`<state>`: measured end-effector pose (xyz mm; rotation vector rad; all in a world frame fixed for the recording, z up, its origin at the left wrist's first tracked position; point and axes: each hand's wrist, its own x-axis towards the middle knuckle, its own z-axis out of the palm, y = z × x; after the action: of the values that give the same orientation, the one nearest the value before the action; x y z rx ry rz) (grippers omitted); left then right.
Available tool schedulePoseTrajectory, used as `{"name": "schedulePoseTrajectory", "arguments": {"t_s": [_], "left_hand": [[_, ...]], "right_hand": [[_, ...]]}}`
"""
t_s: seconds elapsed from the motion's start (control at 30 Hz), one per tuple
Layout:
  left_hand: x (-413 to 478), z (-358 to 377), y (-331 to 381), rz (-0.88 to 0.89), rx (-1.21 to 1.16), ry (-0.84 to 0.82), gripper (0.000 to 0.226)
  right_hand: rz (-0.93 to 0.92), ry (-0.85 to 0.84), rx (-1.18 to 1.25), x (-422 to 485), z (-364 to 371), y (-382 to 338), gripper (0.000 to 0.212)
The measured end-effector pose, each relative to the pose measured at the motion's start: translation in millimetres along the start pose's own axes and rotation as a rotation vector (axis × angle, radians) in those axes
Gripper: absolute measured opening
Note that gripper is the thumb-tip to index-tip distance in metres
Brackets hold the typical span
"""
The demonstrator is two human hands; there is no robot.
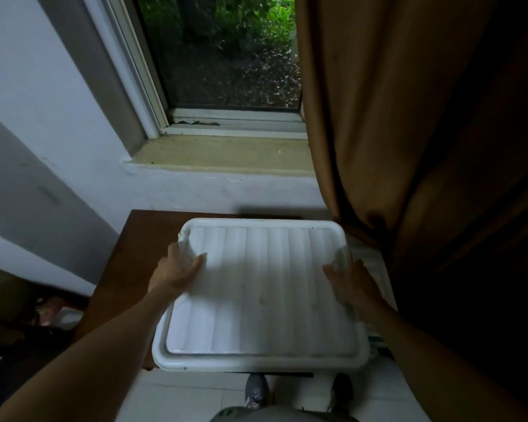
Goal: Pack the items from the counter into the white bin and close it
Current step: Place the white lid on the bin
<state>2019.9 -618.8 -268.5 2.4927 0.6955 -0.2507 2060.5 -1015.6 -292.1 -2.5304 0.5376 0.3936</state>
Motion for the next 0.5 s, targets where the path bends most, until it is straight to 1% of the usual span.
{"name": "schedulePoseTrajectory", "arguments": {"t_s": [0.1, 0.27, 0.5], "left_hand": [[16, -2, -5, 0.005, 0.016, -0.013, 0.077], [39, -7, -8, 0.011, 0.024, -0.016, 0.075], [61, -21, -18, 0.006, 0.035, -0.022, 0.077]], "right_hand": [[0.006, -0.033, 0.042, 1, 6, -11, 0.1], [0.004, -0.027, 0.083, 4, 10, -26, 0.093], [0.001, -0.029, 0.113, 2, 21, -50, 0.088]]}}
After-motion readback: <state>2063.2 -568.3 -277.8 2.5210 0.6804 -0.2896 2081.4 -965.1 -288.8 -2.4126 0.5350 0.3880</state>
